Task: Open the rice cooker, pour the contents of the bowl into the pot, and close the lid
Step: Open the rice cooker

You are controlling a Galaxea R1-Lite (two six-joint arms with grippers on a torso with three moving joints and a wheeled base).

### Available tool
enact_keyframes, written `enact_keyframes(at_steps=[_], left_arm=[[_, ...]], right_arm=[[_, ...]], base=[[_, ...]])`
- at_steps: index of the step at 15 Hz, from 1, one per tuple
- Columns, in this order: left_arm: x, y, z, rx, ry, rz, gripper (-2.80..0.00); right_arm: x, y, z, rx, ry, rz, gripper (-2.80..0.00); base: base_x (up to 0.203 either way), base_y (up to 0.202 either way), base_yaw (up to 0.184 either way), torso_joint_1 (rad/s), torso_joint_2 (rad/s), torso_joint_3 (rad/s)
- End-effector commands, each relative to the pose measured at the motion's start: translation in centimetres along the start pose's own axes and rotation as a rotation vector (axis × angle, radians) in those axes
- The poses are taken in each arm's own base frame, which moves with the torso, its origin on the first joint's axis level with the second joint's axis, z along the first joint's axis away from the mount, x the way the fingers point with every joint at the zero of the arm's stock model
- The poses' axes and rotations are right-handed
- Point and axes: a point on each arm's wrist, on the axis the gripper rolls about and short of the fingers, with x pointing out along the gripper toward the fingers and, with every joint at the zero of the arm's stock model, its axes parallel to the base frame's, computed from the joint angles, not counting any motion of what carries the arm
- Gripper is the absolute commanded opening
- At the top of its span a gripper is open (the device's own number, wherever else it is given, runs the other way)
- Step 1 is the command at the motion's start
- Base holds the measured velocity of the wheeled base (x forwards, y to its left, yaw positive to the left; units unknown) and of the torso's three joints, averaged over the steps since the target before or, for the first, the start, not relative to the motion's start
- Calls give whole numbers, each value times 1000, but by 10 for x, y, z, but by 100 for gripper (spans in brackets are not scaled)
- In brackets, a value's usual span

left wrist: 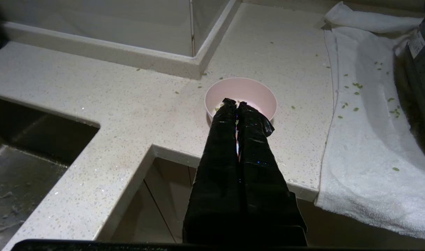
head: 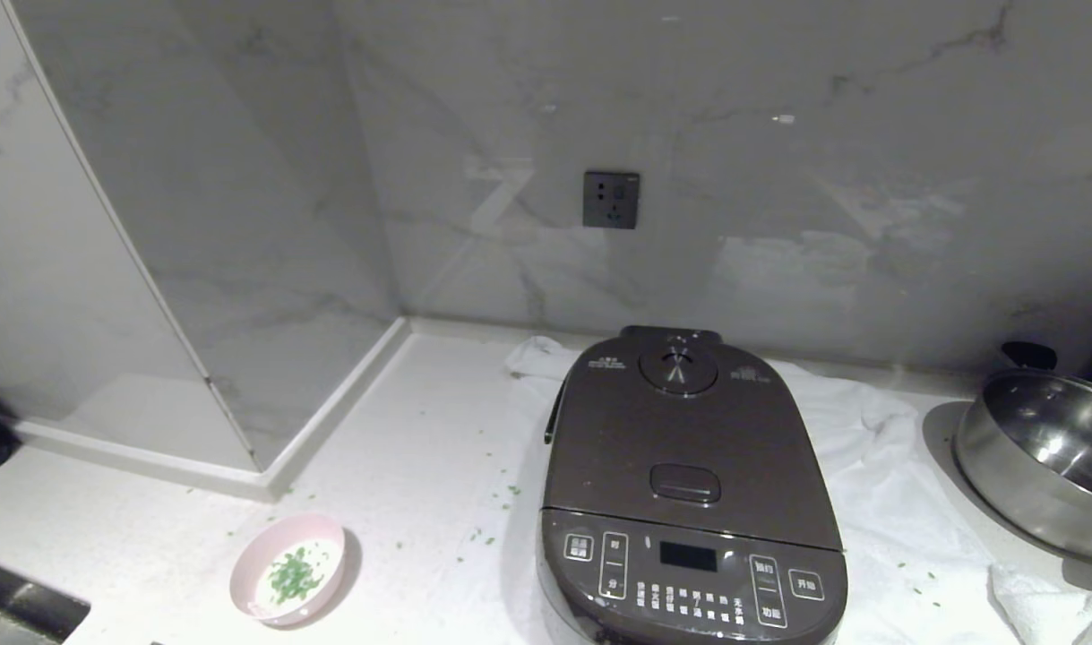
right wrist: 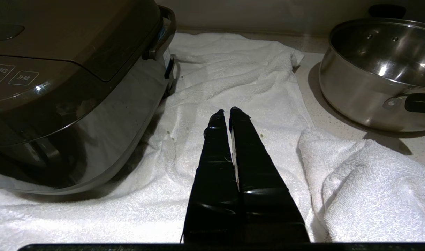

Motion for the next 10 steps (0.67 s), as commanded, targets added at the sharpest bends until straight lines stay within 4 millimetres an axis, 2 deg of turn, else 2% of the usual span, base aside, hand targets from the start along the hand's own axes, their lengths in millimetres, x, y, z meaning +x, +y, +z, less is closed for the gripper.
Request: enact_keyframes(at_steps=[1, 10], left_arm=[[0, 0, 0, 0, 0, 0, -280], [0, 0, 0, 0, 0, 2, -280]], right_arm=[[0, 0, 0, 0, 2, 0, -280], [0, 0, 0, 0, 1, 0, -280]], base=[[0, 0, 0, 0, 0, 0], [0, 0, 0, 0, 0, 0]])
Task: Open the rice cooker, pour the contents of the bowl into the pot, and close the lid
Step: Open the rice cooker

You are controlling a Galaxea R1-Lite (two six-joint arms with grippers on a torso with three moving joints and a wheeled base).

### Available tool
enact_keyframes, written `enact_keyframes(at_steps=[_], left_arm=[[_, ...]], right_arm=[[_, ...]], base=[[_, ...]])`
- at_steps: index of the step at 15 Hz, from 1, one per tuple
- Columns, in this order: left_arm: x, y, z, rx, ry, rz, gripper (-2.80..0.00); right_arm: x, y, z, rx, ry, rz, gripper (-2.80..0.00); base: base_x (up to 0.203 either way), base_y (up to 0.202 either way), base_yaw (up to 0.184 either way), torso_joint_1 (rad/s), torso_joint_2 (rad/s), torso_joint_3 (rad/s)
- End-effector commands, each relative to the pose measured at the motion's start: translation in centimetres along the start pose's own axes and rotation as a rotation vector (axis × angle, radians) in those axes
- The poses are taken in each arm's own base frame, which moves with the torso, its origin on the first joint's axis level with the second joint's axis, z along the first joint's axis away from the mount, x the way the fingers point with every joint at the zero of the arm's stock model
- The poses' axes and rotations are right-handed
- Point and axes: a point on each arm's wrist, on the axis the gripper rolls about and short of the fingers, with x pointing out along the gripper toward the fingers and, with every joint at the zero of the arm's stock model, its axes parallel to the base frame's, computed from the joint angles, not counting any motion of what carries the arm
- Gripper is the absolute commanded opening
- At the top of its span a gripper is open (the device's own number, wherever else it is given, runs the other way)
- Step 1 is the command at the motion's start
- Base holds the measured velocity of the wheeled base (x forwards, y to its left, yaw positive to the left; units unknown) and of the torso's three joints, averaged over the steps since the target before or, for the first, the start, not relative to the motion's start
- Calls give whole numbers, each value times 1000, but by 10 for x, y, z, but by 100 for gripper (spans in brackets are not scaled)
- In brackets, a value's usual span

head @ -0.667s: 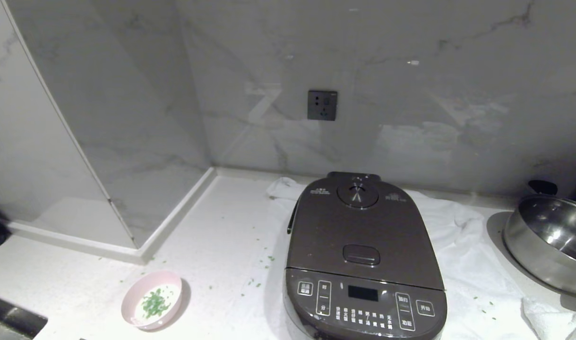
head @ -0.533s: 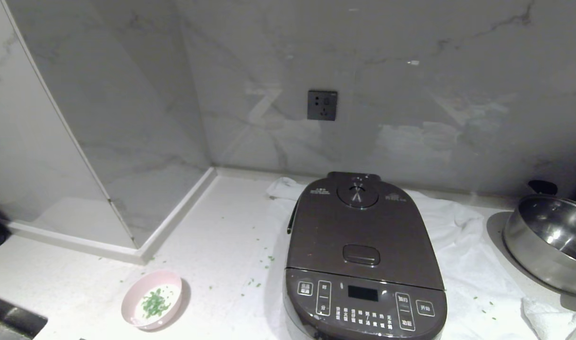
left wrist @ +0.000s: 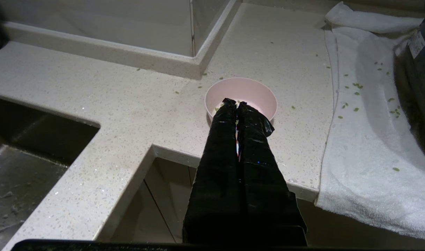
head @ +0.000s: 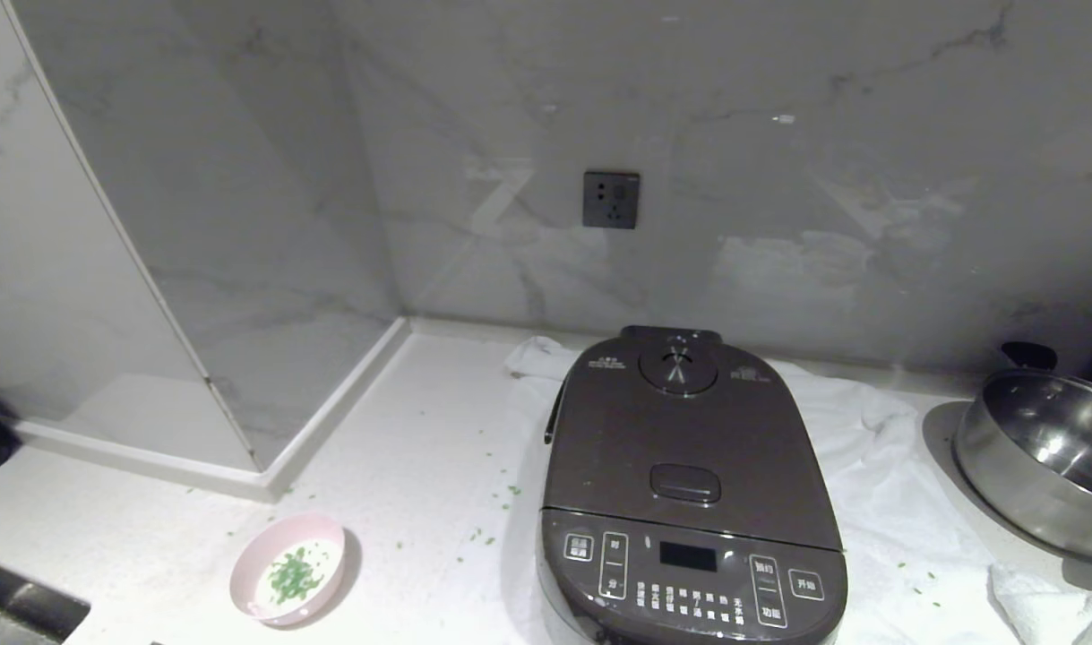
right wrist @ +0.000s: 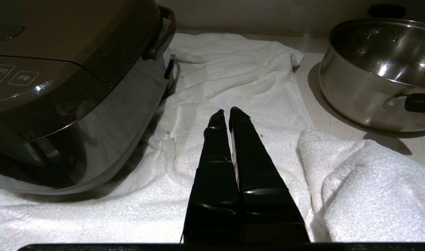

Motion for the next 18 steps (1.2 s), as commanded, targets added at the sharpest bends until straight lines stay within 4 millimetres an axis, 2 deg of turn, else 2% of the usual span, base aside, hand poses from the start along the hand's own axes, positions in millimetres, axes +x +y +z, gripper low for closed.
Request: enact_keyframes(at_steps=[1, 9, 11, 15, 18], left_arm=[[0, 0, 0, 0, -1, 1, -280], [0, 0, 0, 0, -1, 1, -280], [0, 0, 0, 0, -1, 1, -280], [0, 0, 0, 0, -1, 1, -280], [0, 0, 0, 0, 0, 1, -280]], right_arm=[[0, 0, 0, 0, 1, 0, -280], [-1, 0, 2, -9, -8, 0, -280], [-8, 0, 23, -9, -68, 9, -280], [-4, 3, 67, -11, -38, 98, -280], [13, 6, 100, -8, 26, 189, -280]], base=[[0, 0, 0, 0, 0, 0], [0, 0, 0, 0, 0, 0], [0, 0, 0, 0, 0, 0], [0, 0, 0, 0, 0, 0], [0, 0, 0, 0, 0, 0]])
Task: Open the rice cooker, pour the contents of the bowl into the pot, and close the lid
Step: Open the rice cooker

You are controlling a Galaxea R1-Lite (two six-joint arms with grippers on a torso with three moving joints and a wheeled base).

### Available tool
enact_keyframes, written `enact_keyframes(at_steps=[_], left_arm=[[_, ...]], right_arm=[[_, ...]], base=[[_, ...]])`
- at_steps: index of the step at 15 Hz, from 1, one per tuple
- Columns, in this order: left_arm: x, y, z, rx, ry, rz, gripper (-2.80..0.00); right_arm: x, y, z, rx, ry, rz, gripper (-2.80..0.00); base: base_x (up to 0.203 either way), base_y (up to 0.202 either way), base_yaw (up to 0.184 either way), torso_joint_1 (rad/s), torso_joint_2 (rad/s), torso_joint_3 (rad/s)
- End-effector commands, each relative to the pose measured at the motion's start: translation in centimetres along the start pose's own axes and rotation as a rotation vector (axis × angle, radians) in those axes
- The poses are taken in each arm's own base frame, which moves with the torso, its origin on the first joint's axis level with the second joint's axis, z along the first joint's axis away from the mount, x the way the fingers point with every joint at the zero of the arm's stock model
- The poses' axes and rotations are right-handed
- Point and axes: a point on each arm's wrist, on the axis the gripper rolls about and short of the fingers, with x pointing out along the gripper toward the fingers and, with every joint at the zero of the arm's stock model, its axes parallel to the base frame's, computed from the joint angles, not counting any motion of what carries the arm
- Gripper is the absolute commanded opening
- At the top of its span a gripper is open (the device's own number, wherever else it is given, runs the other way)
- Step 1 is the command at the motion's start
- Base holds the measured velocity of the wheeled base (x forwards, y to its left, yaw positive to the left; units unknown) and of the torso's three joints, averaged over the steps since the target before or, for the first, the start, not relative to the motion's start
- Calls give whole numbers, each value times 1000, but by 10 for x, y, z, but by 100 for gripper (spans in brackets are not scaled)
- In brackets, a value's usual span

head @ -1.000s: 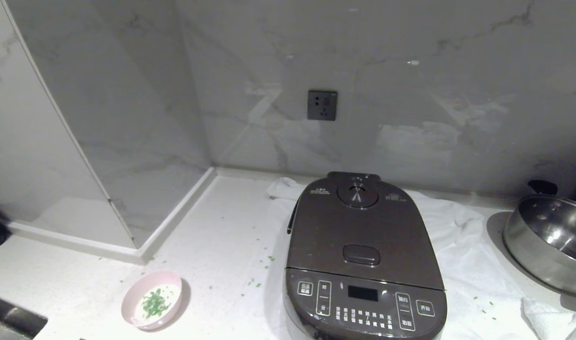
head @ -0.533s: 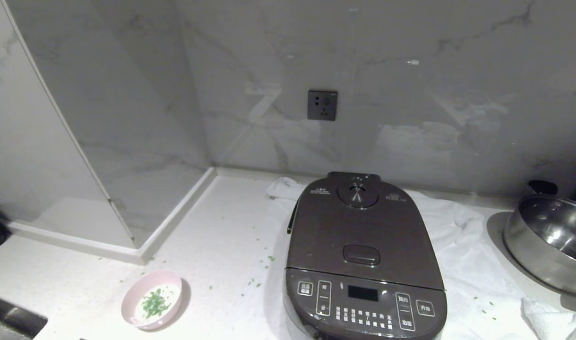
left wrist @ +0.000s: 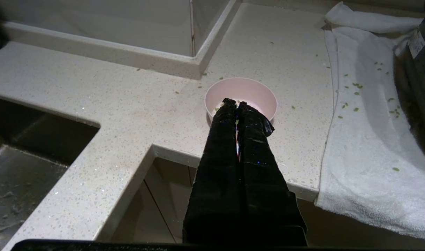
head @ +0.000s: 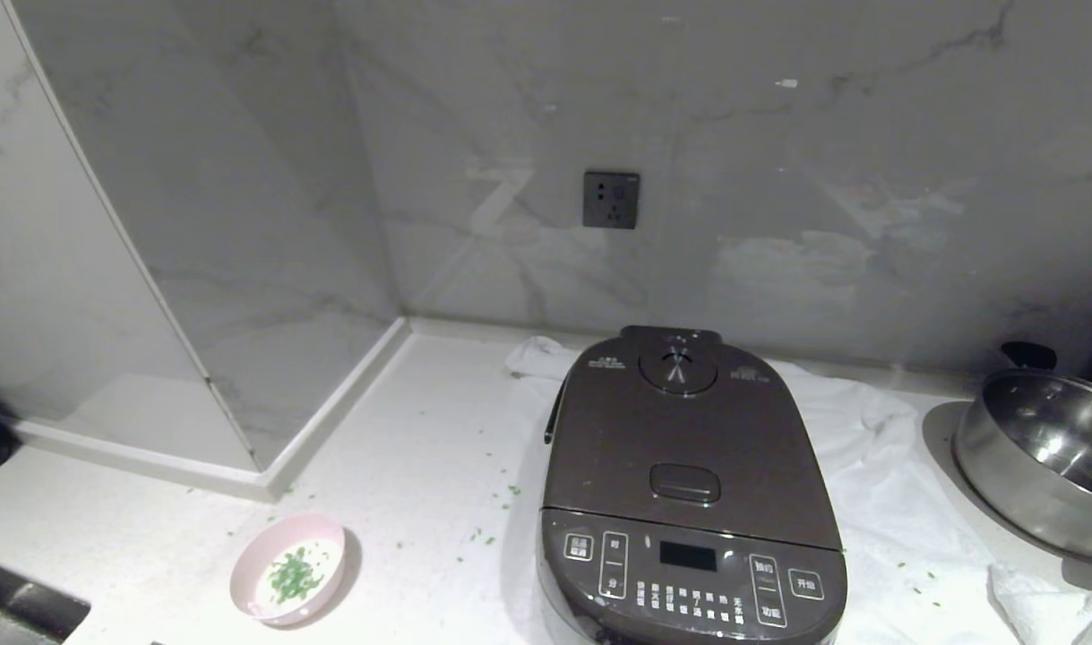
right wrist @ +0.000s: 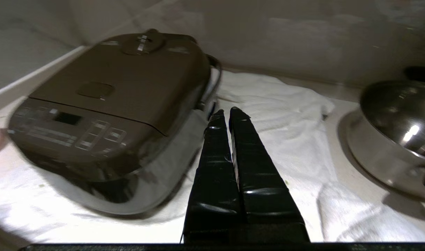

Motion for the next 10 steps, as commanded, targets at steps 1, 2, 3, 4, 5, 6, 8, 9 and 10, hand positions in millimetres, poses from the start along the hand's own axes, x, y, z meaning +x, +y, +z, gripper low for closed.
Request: enact_keyframes(at_steps=[1, 2, 3, 4, 5, 6, 8, 9, 10], left_arm=[[0, 0, 0, 0, 0, 1, -280], [0, 0, 0, 0, 0, 1, -280], [0, 0, 0, 0, 0, 1, -280], [0, 0, 0, 0, 0, 1, -280], [0, 0, 0, 0, 0, 1, -280], [0, 0, 0, 0, 0, 1, -280], [0, 0, 0, 0, 0, -1, -280], [0, 0, 0, 0, 0, -1, -280], [0, 0, 0, 0, 0, -1, -280]], right_arm=[[26, -2, 30, 19, 100, 63, -280], [38, -3, 42, 27, 127, 98, -280], [51, -4, 54, 39, 158, 130, -280], [64, -6, 62, 52, 192, 156, -280], [80, -7, 69, 66, 231, 179, -280], [96, -8, 75, 86, 267, 210, -280], [121, 0, 85, 128, 324, 321, -280], [132, 7, 89, 148, 353, 380, -280], [140, 14, 91, 167, 379, 422, -280]], base=[[0, 0, 0, 0, 0, 0], [0, 0, 0, 0, 0, 0], [0, 0, 0, 0, 0, 0], [0, 0, 0, 0, 0, 0], [0, 0, 0, 0, 0, 0], [0, 0, 0, 0, 0, 0], [0, 0, 0, 0, 0, 0], [0, 0, 0, 0, 0, 0], [0, 0, 0, 0, 0, 0]])
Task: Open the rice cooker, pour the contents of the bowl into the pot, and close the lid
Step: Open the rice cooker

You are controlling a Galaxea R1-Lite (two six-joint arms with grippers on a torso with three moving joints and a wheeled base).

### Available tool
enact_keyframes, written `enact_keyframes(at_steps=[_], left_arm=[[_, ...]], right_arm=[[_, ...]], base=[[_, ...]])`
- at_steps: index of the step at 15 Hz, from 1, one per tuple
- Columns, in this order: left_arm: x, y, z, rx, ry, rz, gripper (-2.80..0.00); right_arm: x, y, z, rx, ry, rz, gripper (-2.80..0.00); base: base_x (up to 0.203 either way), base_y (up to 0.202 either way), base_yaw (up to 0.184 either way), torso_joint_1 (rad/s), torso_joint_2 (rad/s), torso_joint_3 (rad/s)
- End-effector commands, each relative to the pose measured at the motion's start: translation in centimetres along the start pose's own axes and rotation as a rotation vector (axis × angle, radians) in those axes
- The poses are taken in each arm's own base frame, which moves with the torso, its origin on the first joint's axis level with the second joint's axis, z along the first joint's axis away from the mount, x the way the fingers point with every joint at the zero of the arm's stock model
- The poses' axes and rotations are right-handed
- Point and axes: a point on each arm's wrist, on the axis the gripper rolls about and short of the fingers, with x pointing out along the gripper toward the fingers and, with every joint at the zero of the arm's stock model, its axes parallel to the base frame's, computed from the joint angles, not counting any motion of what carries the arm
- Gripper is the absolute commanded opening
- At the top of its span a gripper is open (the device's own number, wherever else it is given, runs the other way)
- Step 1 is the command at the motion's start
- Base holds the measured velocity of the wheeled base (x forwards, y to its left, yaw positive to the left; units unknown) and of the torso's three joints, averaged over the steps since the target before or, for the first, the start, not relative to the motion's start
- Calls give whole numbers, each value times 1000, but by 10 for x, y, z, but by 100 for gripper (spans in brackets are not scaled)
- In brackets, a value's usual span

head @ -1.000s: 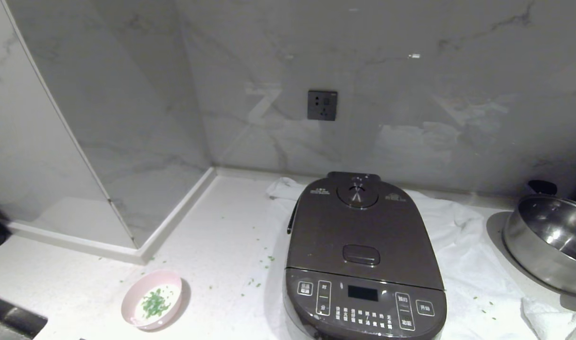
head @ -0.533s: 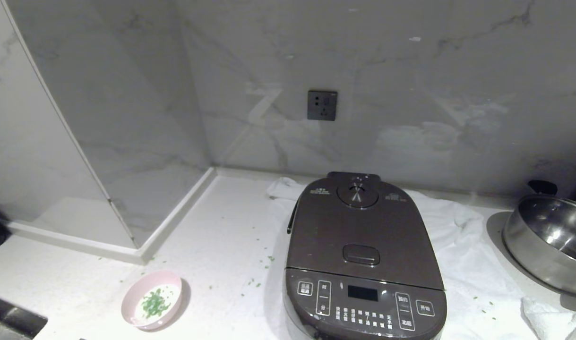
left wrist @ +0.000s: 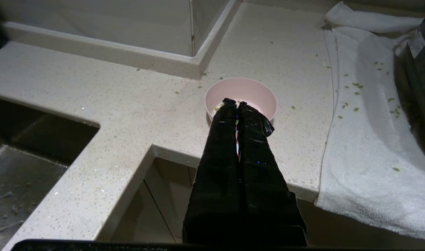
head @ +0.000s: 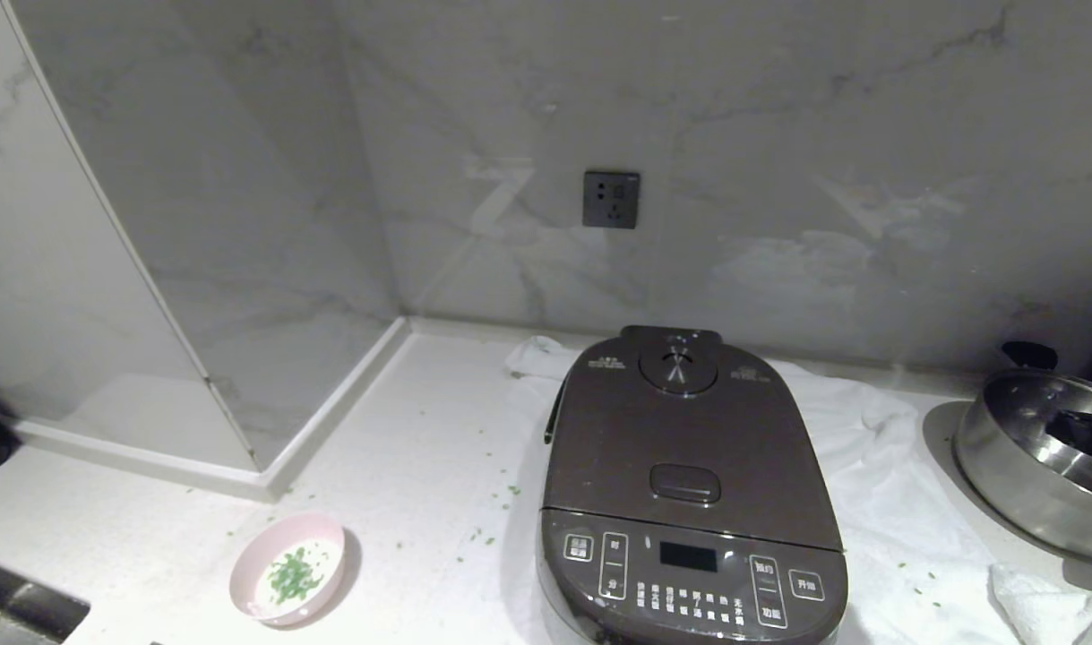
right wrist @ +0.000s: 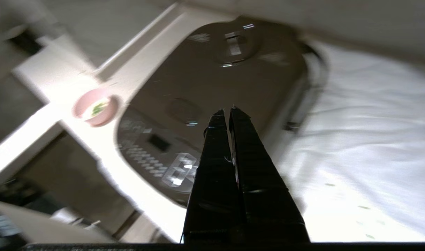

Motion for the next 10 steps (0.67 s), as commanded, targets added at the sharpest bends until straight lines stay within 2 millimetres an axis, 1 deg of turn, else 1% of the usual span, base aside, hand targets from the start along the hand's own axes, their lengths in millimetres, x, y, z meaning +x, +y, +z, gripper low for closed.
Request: enact_keyframes(at_steps=[1, 3, 5, 7, 10], left_arm=[[0, 0, 0, 0, 0, 0, -280], [0, 0, 0, 0, 0, 0, -280], [0, 0, 0, 0, 0, 0, -280], [0, 0, 0, 0, 0, -1, -280], [0, 0, 0, 1, 0, -1, -280]], right_arm=[[41, 4, 9, 52, 130, 98, -280], [58, 16, 9, 76, 186, 122, -280], [80, 27, 5, 132, 267, 113, -280], [102, 29, -3, 179, 353, 77, -280], [129, 29, -15, 187, 437, 21, -280]], base=[[0, 0, 0, 0, 0, 0], [0, 0, 0, 0, 0, 0], [0, 0, 0, 0, 0, 0], [0, 0, 0, 0, 0, 0], [0, 0, 0, 0, 0, 0]])
